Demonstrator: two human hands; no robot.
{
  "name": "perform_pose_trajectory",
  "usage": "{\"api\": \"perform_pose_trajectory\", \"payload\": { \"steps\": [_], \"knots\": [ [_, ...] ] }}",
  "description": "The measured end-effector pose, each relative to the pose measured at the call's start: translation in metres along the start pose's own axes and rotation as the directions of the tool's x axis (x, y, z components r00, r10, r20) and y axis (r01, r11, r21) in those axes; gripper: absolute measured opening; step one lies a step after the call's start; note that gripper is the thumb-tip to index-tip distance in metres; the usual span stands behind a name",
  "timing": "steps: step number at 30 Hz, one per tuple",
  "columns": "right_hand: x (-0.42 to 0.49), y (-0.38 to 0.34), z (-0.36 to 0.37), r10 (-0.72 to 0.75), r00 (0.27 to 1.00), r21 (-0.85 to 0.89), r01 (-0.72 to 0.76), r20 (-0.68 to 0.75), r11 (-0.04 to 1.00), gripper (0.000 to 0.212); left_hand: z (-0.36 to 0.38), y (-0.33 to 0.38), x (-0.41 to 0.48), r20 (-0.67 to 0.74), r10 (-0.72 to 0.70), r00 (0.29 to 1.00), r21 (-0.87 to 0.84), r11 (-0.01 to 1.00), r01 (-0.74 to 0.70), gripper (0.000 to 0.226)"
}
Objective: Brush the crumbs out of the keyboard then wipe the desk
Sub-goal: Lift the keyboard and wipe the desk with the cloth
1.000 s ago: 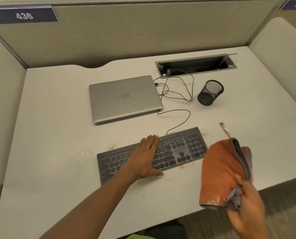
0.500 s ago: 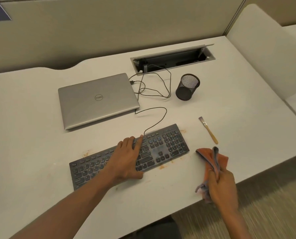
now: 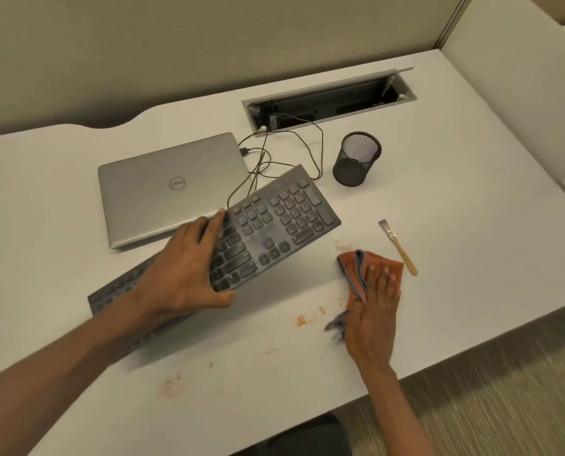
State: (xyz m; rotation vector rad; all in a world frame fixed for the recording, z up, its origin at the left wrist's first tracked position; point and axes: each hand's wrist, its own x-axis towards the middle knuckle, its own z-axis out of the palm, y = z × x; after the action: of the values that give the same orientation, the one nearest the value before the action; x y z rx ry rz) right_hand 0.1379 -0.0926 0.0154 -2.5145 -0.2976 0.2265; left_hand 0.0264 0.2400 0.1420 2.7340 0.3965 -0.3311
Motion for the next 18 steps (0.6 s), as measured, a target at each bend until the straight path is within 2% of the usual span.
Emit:
{"api": "perform_pose_trajectory", "payload": {
  "steps": [5,8,10,13,15,18],
  "knots": [
    [0.056,-0.014,0.010,-0.110,0.994,-0.101,0.112,0.022,0.989,0.069,-0.031,-0.010,0.008,-0.028,-0.022,0.999,0.075,0.997,0.024,0.148],
    [0.084,-0.014,0.011,-0.239,0.964,-0.169,0.257,0.117,0.952,0.069,-0.041,-0.019,0.009,-0.029,-0.025,0.999,0.117,0.993,0.028,0.147],
    [0.098,-0.017,0.010,-0.343,0.913,-0.177,0.384,0.220,0.906,0.068,-0.047,-0.025,0.010,-0.029,-0.025,0.999,0.128,0.991,0.028,0.146],
    [0.104,-0.023,0.007,-0.542,0.749,-0.116,0.620,0.382,0.776,0.063,-0.054,-0.031,0.012,-0.024,-0.023,0.999,0.129,0.991,0.026,0.146],
    [0.097,-0.024,0.006,-0.601,0.658,-0.061,0.696,0.454,0.716,0.063,-0.058,-0.035,0.013,-0.017,-0.019,1.000,0.132,0.991,0.021,0.146],
    [0.071,-0.023,0.006,-0.604,0.648,-0.024,0.691,0.464,0.723,0.067,-0.065,-0.039,0.014,-0.014,-0.012,1.000,0.143,0.990,0.014,0.146]
  ]
}}
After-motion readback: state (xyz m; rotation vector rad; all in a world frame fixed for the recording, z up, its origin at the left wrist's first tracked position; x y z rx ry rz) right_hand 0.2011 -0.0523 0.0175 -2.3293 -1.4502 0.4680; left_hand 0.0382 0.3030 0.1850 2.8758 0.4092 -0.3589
